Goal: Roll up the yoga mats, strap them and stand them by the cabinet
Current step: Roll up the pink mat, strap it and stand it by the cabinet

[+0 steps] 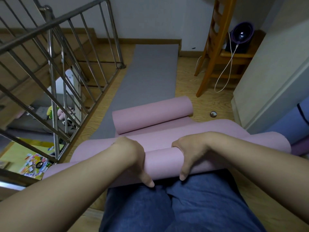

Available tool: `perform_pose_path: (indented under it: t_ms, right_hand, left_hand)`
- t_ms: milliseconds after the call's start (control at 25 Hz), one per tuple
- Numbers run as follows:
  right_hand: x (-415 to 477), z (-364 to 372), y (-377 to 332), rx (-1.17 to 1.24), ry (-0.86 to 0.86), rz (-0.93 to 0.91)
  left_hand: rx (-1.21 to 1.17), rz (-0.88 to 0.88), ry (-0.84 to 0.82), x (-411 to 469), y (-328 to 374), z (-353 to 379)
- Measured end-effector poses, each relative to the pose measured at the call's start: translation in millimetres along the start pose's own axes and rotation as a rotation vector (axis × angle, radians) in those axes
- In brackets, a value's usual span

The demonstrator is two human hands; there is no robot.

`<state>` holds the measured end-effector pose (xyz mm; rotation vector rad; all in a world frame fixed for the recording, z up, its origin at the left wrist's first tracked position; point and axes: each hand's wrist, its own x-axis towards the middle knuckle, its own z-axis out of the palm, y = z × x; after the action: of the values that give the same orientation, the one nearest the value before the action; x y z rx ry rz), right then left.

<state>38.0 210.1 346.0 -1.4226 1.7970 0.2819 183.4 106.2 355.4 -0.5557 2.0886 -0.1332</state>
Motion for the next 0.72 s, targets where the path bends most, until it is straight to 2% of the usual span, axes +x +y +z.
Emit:
perform_pose_path:
  t_ms: [40,200,320,400,520,560,640,720]
  right_hand:
    - [-5,3,-2,-0.070,0.060,0.015]
    - [-22,45,-5,-0.441,0.494,0.027]
    - [-21,45,-2,-0.425,0.577,0.011]
    - [-27,22,0,-0.389,0.513,-0.022]
    - [-35,4,2,-0.254,0.244,-0.060]
    - [-36,7,2,-0.184,0.160,-0.061]
    - [-30,14,5,-0.078,0.048,-0.060]
    - [-19,13,11,0.012,-0.020,-0.071]
  left_hand:
    - [0.005,0.000,-0.038,3,0,-5]
    - [-0.107,0.034,-0.120,18,-8,-12]
    - [-0.174,0.072,-0.085,18,-16,-13]
    - [-0.300,0.118,-0.120,14,-25,-15]
    - [-0.441,0.217,-0.276,2,-32,-12]
    - [-0.433,0.224,-0.281,-2,-30,-7]
    - [-0.364,0.202,-0.149,-8,-21,4]
    - [-0.294,0.154,0.130,-17,-10,15]
